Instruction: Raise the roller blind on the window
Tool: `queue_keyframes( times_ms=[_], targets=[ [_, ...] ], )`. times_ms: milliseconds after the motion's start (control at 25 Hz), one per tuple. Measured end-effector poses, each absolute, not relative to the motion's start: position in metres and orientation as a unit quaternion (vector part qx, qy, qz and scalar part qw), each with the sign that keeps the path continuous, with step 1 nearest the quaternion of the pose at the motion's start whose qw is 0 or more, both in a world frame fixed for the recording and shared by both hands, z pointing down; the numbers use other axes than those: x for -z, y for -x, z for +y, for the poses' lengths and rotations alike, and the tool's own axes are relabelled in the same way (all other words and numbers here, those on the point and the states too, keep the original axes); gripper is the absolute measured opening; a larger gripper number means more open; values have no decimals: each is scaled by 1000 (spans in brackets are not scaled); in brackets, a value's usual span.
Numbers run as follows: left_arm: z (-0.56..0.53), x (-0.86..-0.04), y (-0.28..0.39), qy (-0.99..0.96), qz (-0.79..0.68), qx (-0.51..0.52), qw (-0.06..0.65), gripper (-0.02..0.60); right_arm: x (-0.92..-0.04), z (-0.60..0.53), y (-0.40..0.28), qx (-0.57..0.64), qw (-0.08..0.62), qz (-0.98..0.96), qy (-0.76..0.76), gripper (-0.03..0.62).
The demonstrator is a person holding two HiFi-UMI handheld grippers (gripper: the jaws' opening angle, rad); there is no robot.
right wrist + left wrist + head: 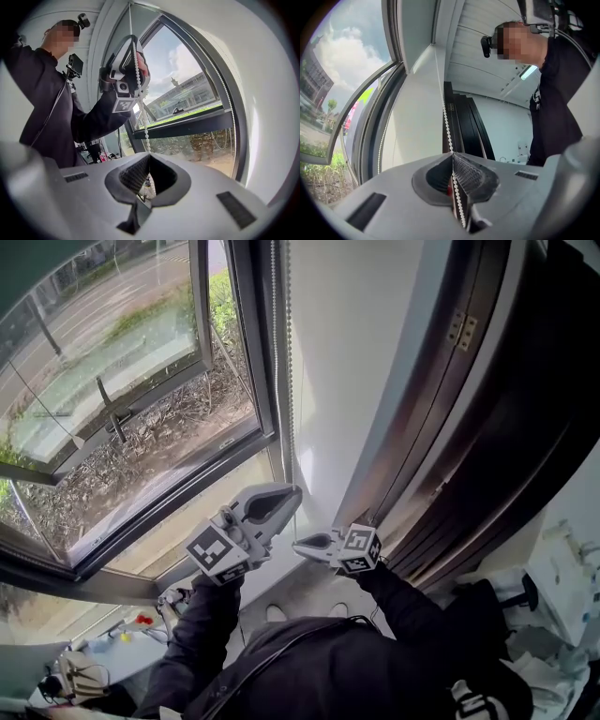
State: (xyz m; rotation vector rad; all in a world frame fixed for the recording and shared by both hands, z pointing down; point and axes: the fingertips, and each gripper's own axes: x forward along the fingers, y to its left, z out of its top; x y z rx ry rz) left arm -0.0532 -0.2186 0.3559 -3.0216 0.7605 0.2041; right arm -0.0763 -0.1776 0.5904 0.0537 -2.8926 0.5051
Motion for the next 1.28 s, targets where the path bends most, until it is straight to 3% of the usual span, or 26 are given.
queue_keyframes(
  times_ms=[280,320,360,400,520,760,1280],
  targets=[
    [-224,-358,60,963,259,-76,3,8,-590,-168,76,-130,128,-983,3,10],
    [-224,-358,61,963,259,-79,6,8,-590,-167,75,-126,137,-983,10,74],
    [-224,-359,62,962,260,-81,9,8,-588,-167,73,-124,143,-982,14,179],
    [-224,-360,63,962,262,-81,9,8,-583,-168,71,-124,143,-982,16,228],
    [-227,-380,61,962,268,-61,-3,6,-552,-180,61,-115,105,-988,-4,266],
    [-226,-458,57,962,268,-27,-43,6,-487,-199,50,-81,22,-996,-41,272],
    [-183,-616,52,959,256,45,-109,6,-493,-184,55,-89,27,-995,-36,270]
  ],
)
